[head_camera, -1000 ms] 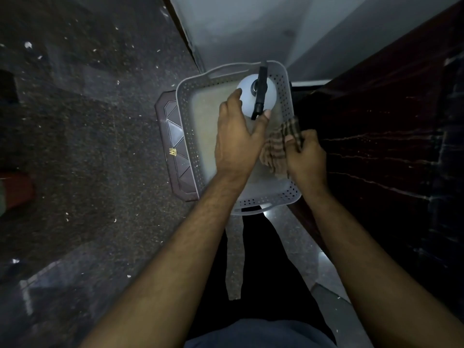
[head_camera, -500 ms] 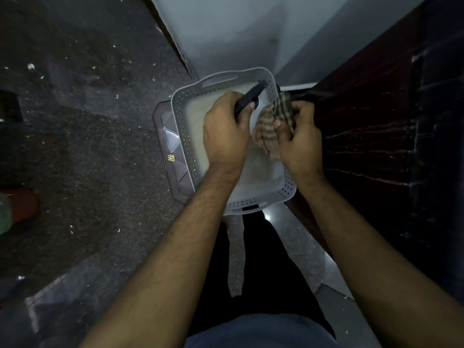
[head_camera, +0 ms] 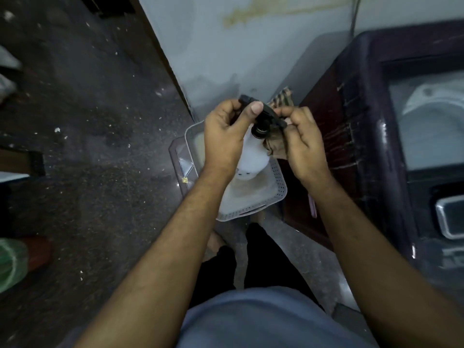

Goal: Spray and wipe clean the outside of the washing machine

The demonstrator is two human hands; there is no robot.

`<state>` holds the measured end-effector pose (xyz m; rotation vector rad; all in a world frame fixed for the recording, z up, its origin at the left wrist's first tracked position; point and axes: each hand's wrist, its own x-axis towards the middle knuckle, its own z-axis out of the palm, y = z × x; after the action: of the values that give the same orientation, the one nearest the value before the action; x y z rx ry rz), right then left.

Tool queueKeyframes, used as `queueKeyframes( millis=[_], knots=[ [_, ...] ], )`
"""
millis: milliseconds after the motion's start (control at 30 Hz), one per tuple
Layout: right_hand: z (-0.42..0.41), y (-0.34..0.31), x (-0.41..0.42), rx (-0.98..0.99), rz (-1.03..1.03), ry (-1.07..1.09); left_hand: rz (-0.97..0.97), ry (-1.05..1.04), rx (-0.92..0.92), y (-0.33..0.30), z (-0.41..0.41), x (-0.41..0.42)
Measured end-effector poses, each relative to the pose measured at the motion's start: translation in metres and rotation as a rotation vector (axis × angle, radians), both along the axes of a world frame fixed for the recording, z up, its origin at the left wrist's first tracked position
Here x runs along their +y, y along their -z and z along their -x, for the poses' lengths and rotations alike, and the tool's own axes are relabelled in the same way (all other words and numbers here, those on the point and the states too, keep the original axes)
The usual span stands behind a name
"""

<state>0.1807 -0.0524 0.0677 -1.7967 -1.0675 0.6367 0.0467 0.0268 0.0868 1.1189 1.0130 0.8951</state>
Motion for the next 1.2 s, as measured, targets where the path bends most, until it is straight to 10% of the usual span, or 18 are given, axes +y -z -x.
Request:
queueKeyframes(
  millis=[667,900,1200],
  knots=[
    [0.018,-0.203,-0.110,-0.578,-0.303,0.274,-0.215,0.265,-0.218,-0.195,-0.028,-0.077],
    [-0.014,-0.252,-0.147,-1.073,-0.365,0.287,-0.312,0.344,-0.169,-0.231,-0.060,-0.131],
    [-0.106,-0.281,-0.225,-1.030,-0.467,0.352,-0.495,0.475,-0.185,-0.261,-0.145,-0.224]
  ],
)
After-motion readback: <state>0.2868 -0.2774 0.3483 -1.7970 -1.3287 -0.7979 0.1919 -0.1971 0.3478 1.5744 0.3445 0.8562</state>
